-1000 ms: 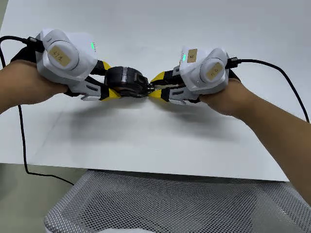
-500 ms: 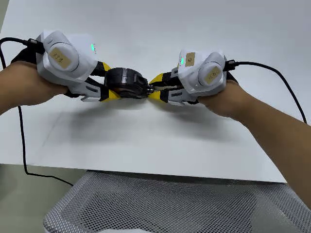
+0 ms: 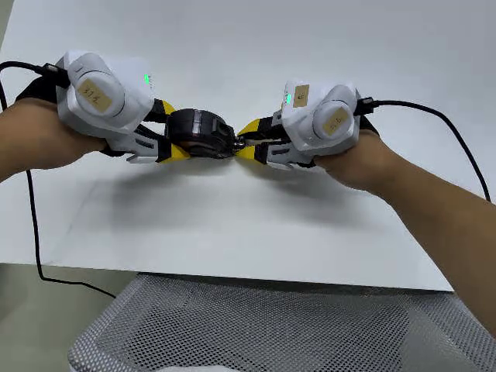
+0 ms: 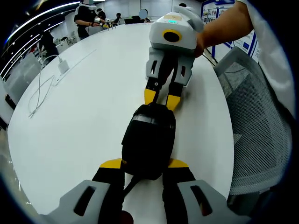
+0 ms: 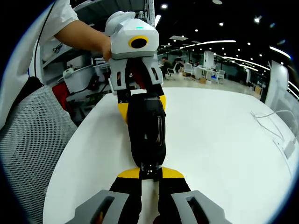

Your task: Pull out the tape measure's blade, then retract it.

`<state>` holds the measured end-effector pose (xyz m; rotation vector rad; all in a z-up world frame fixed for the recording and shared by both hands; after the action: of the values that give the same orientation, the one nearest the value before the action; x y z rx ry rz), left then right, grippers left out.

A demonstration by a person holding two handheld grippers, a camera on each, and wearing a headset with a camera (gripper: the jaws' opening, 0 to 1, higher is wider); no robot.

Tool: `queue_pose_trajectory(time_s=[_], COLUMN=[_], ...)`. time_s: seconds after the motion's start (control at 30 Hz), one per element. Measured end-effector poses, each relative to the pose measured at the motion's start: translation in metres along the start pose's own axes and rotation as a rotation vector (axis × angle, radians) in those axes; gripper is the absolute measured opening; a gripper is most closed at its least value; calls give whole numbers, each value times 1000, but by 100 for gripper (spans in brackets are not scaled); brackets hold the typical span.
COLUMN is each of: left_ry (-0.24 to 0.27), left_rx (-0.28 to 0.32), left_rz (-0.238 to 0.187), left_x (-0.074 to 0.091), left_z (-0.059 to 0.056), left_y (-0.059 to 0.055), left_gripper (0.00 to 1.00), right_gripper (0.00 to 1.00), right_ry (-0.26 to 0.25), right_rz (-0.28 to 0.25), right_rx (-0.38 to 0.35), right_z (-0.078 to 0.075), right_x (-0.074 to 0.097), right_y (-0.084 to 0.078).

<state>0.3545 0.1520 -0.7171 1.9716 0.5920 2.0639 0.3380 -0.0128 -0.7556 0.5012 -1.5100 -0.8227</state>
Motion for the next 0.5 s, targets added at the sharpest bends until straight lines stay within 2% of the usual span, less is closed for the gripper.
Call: queue_pose_trajectory(time_s=[0.5], left_ry=[-2], left_rx=[-6], left_rz=[0], left_x=[0], left_z=[0], left_y=[0], left_gripper=[26], right_gripper=[9], right_ry=[-7], right_rz=[1], right_rx=[10], right_z=[1], right_x=[5], right_y=[-2])
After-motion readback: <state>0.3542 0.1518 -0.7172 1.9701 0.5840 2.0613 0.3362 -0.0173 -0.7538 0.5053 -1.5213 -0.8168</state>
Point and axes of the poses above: the centre of the closed fingertips' face, and the gripper's own axes: x roughly backward along the fingers, z roughly to its left, y roughly out of its top, the point moved 8 cm from there along x, roughly backward along the fingers, and after that the axes turned 7 degrees about z, right-handed, at the moved point
